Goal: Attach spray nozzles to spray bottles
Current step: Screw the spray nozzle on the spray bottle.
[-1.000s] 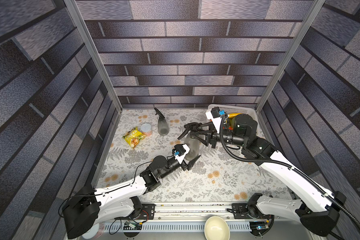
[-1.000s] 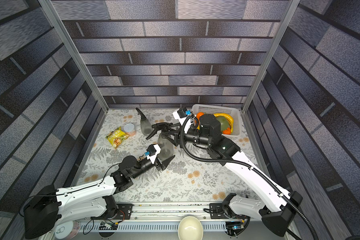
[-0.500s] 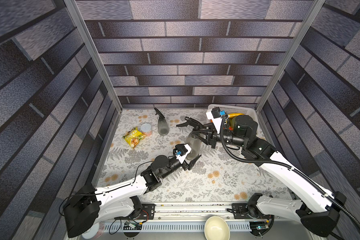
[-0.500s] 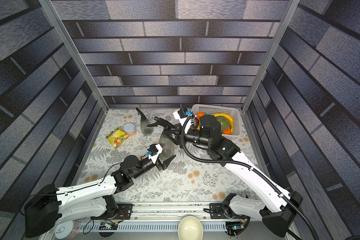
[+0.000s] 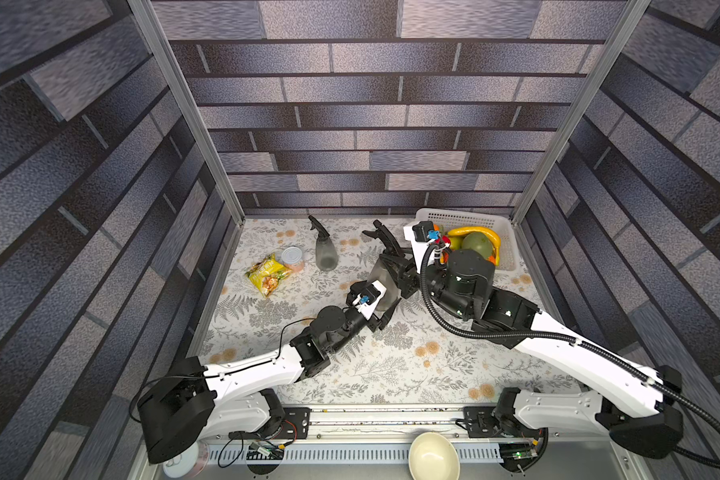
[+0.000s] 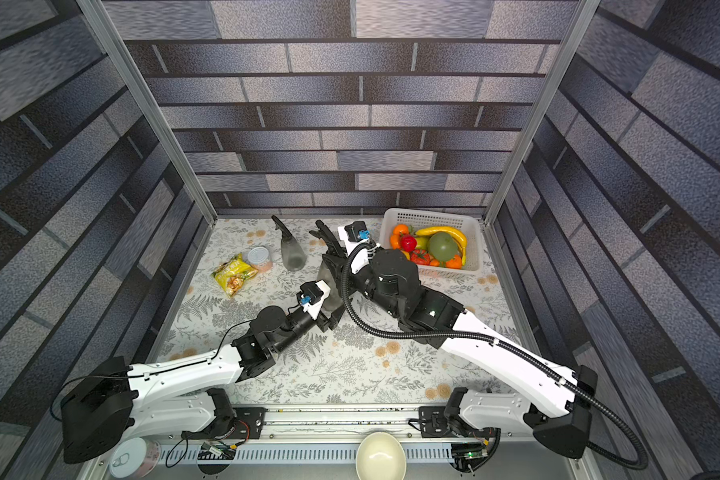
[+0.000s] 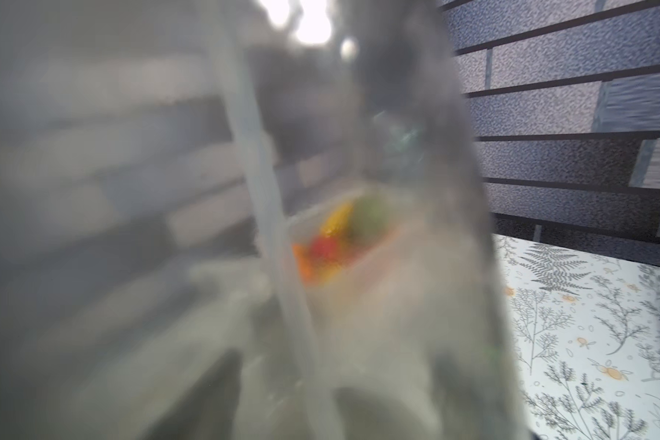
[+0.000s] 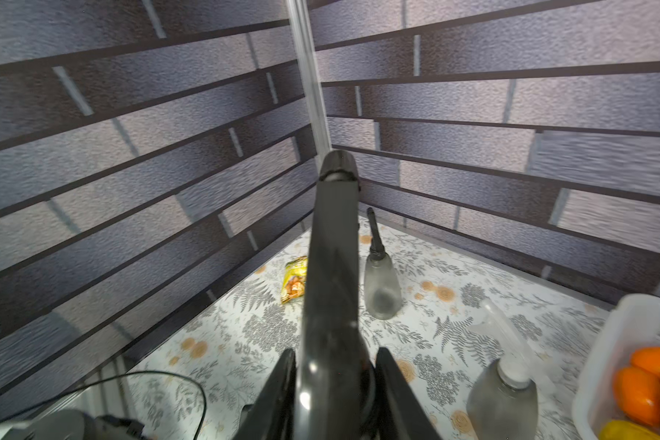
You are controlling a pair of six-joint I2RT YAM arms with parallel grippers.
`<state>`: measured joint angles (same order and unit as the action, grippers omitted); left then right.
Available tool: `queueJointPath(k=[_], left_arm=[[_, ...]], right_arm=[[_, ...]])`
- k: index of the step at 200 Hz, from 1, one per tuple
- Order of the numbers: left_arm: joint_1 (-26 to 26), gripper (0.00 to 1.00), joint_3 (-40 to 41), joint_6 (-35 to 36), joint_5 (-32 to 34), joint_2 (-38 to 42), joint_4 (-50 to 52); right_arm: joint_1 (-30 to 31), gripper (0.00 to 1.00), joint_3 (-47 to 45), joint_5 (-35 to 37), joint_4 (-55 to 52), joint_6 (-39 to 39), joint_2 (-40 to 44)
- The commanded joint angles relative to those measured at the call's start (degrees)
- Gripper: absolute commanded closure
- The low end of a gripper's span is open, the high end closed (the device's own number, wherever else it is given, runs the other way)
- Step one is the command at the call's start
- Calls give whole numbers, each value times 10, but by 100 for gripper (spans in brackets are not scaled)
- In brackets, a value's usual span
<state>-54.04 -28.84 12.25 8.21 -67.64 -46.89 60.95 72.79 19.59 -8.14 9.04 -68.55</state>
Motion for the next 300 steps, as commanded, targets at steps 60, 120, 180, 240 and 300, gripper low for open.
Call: queueJointPath(k=[60,120,180,240,300], left_arm=[[-18,22,-27,65,20,-25,-143],[-4,22,5,33,7,4,-126],[34,22,8,1,-26,19,-99],[41,22,16,-29,-92,56,-36],[19,22,10,-36,-137,93,27]], right_arm=[[110,63,67,305,-29,-10,-87],[110,45,101,215,-89,-24,-44],[110,26,115,99,-223,-21,6],[-1,35,38,-194,-173,-81,110],[-123,42,80,-398,-120,-75,60]])
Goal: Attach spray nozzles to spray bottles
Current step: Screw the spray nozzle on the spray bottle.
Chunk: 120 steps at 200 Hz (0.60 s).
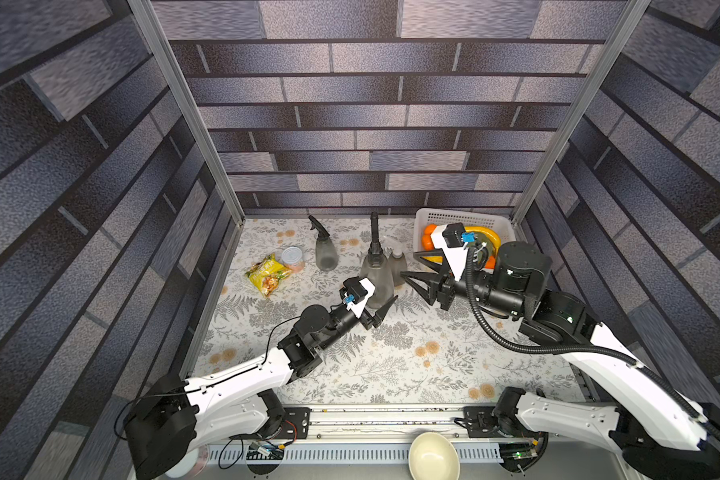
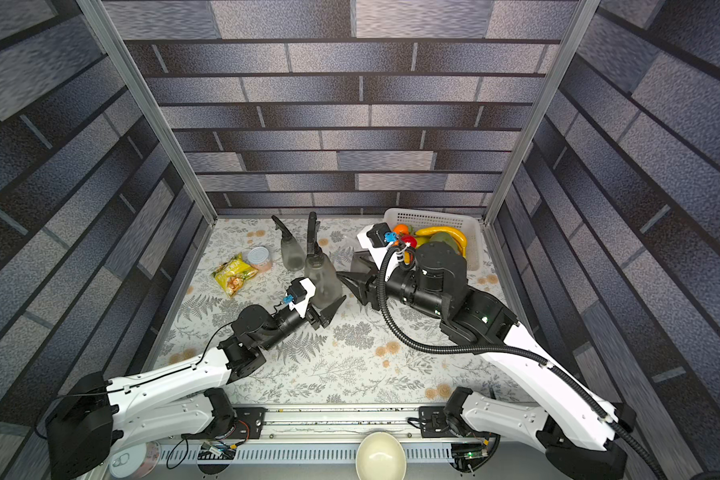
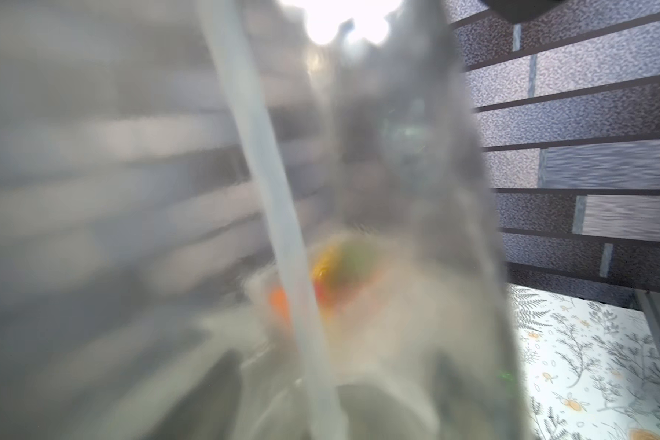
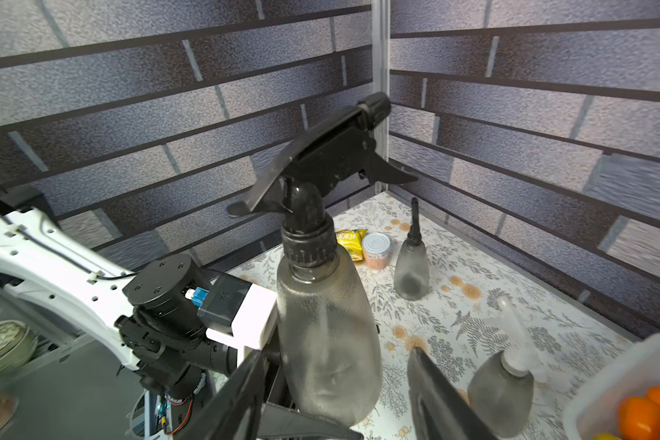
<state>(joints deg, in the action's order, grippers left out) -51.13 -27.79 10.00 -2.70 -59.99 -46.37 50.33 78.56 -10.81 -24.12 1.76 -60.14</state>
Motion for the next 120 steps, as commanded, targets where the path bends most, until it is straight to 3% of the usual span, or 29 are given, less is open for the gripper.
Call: queueJointPath(k=[1,54,120], left_arm=[[-10,22,-1,-14,-28,17,22],[-24,22,-6,-3,-25,17,31],[-25,22,-10,2,-25,12,19]], right_arm=[[-17,42,23,-93,41,-1,-25],[-31,47,26,-92,84,27,-55],[-29,60,16,-48,81,35,-87]])
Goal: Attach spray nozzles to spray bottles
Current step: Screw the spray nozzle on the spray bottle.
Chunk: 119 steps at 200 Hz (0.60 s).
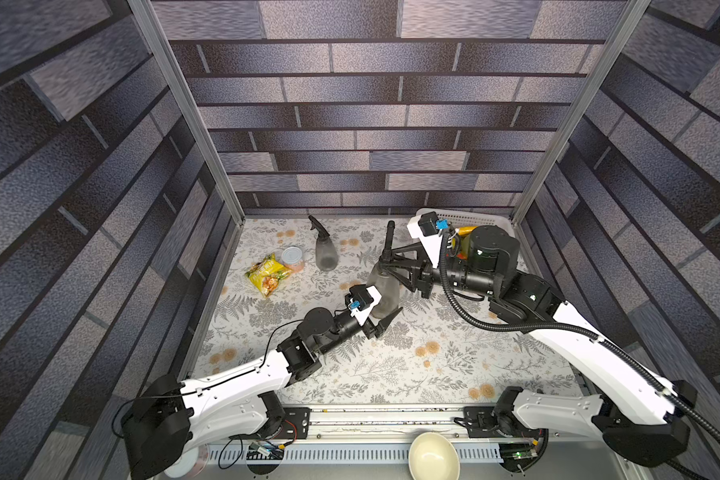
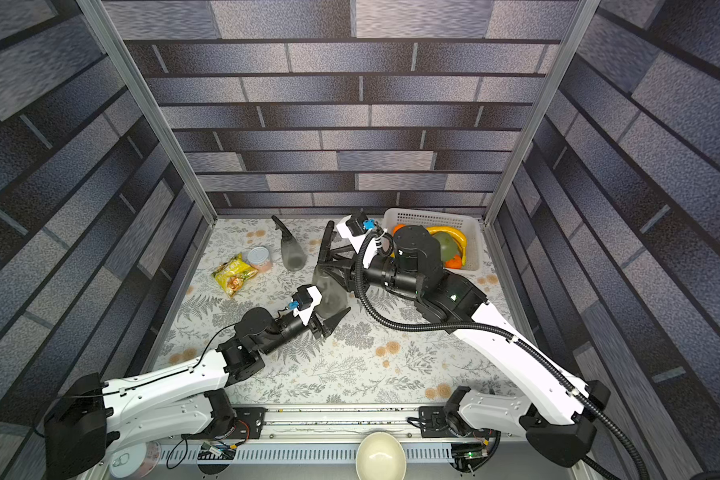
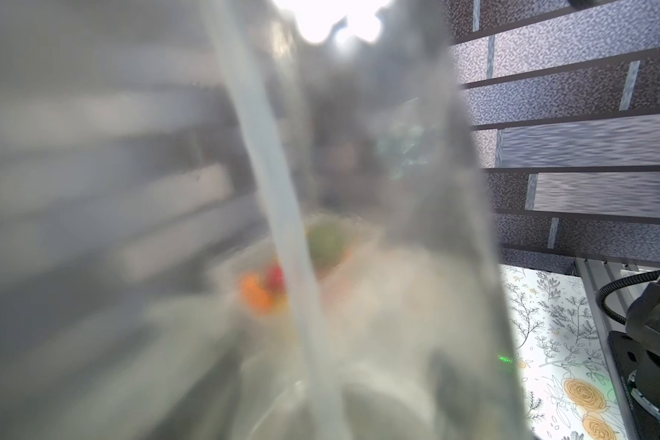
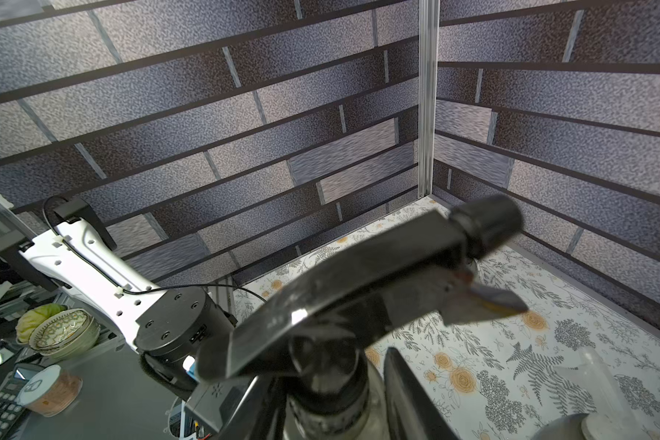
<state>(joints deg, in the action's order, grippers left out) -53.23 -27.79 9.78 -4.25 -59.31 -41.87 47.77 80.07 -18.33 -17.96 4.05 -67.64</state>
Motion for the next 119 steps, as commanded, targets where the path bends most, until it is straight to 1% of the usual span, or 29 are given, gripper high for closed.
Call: queueJointPath(k=[1,20,36,52,68,85,96,108,119], left_arm=[[-4,22,-10,4,-10,5,-27],[-4,22,-13,8,-8,2,-31],[-5,22,-13,8,-4,-2,-39],[-4,22,-15,8,-2,-7,-44],[-4,22,-15,8,1,-15,-53],[-1,22,-11,4,12,-20,-71],[5,22,-10,-2,12,-22,-75],[9,22,-8,-5,11,-24,-78],[12,22,-8,-9,11,-25,-82]], right_arm=[[-3,60,0,27,21,12,-12],[7,62,-13,52,34,16,-13],[26,66,-27,87,49,16,-11],[47,70,-34,143,53,16,-12],[69,70,-45,184,61,13,-7],[87,61,-54,217,61,19,6],[98,52,-58,227,58,25,17],[109,51,-59,230,46,29,24],[117,47,-58,237,29,34,30]])
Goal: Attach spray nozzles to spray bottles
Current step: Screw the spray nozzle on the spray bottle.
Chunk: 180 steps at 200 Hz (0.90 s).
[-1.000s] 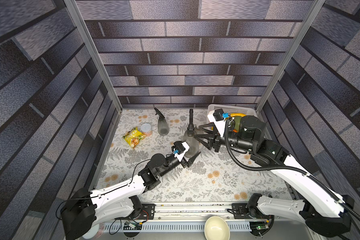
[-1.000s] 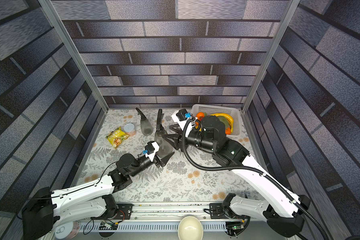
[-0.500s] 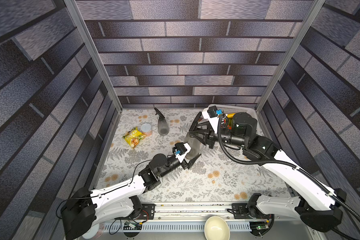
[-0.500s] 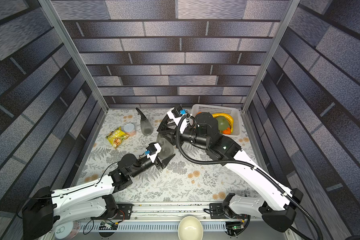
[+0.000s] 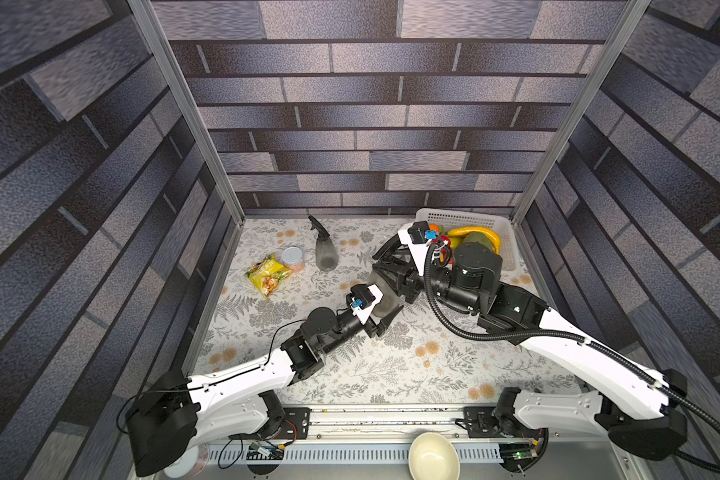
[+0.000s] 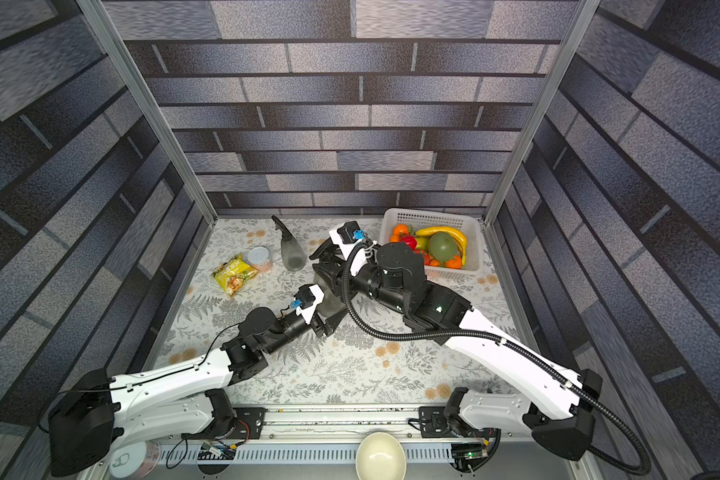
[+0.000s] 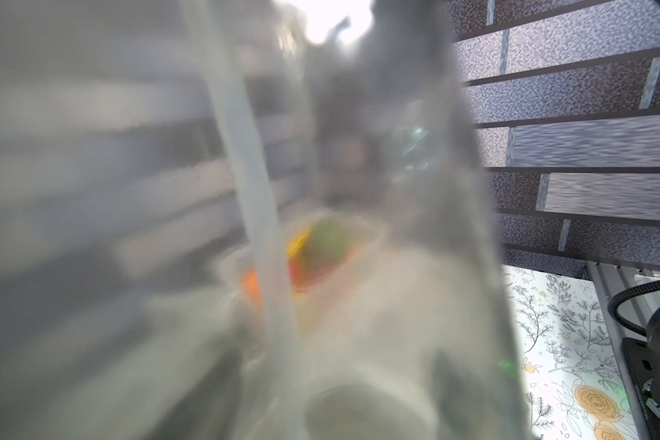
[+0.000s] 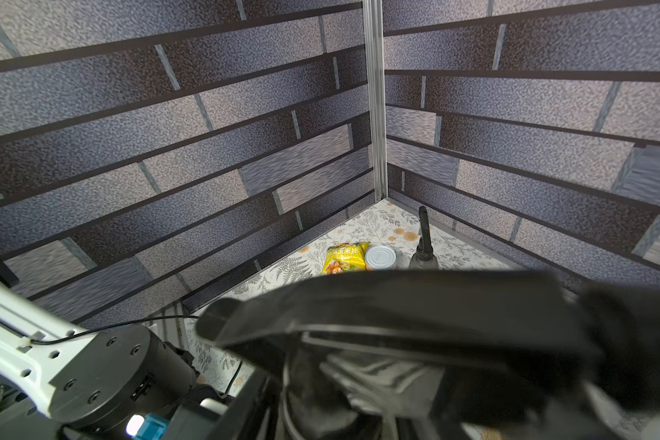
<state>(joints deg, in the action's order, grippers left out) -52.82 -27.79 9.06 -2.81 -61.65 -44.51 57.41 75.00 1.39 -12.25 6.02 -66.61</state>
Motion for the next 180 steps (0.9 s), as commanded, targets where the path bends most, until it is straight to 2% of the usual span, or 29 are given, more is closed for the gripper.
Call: queueJointPath(k=[1,68,85,96,111,124,134,153,180], left_arm=[[9,22,-8,-2,-3,-2,-57],[32,22,-8,-18,-25,3,-62],[35,22,-7,-24,-40,10,-54],[35,22,-7,-29,-52,16,-44],[36,22,-7,-36,-70,20,-32],[34,22,-7,-43,-83,24,-26],[33,22,-9,-49,-93,27,-18],[31,22,-12,-62,-119,36,-1],[21,22,-21,-72,-144,42,27]], right_arm=[[21,47,-7,39,-30,15,20],[40,37,-11,10,-104,40,55],[38,36,-21,40,-128,20,88],[20,30,-26,50,-141,-1,111],[-40,14,-21,-9,-154,-19,130],[-85,12,-7,-61,-156,-40,126],[-109,6,10,-105,-157,-59,115],[-154,2,63,-223,-169,-81,76],[-201,0,139,-335,-185,-107,16]])
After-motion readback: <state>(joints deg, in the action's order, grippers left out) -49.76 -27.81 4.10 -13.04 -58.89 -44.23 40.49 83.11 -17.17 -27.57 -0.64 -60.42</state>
